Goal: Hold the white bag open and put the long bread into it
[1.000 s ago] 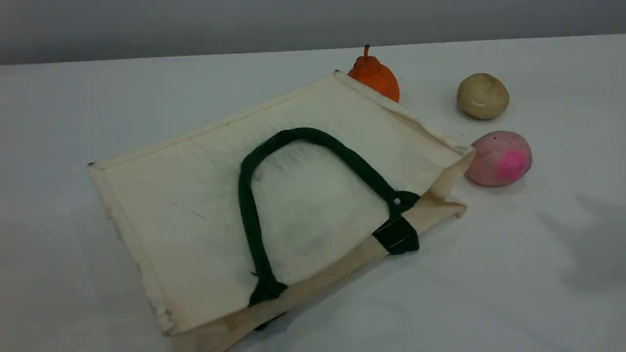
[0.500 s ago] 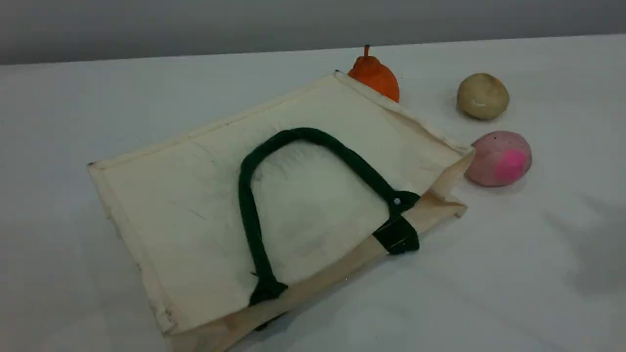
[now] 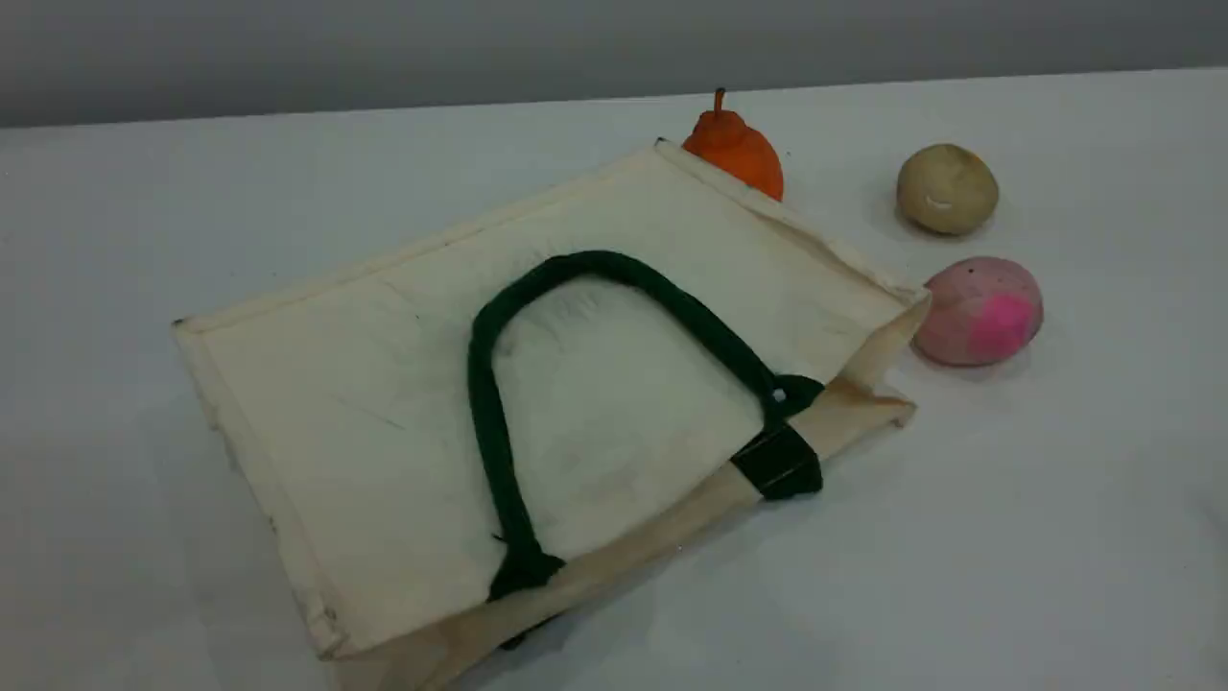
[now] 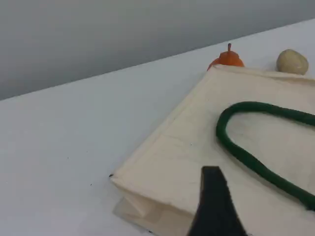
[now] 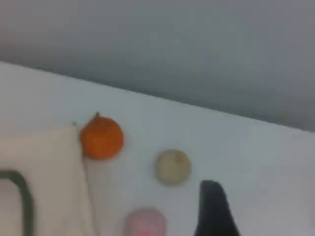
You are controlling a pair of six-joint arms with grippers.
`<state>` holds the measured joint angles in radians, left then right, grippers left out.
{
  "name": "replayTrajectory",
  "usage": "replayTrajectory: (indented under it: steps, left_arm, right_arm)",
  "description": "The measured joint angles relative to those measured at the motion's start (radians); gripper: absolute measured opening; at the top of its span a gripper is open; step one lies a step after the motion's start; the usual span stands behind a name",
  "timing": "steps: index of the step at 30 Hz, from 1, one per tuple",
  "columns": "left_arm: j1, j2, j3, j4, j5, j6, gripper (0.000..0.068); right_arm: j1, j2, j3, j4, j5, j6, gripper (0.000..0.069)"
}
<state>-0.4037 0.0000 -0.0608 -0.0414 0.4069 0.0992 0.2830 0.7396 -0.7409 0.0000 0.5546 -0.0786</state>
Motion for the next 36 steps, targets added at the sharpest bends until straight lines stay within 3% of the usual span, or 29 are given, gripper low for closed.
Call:
replayTrajectory:
  steps: [7,16,29,36]
  left_arm:
    - [0.000,0.000,0.000,0.000,0.000,0.001,0.0440]
    - [0.000,0.000,0.000,0.000,0.001,0.000,0.0440]
    - [0.000,0.000,0.000,0.000,0.001,0.000,0.0440]
    - [0.000,0.000,0.000,0.000,0.001,0.000,0.0440]
  right_arm:
    - [0.000,-0.199,0.192,0.068,-0.090,0.000,0.0388]
    - [0.000,-0.373,0.333,0.039,-0.239,0.114,0.0388]
    - [-0.003,-0.391,0.518,0.000,-0.411,0.140,0.0388]
    - [-0.003,-0.391,0.552,0.000,-0.477,0.140,0.0388]
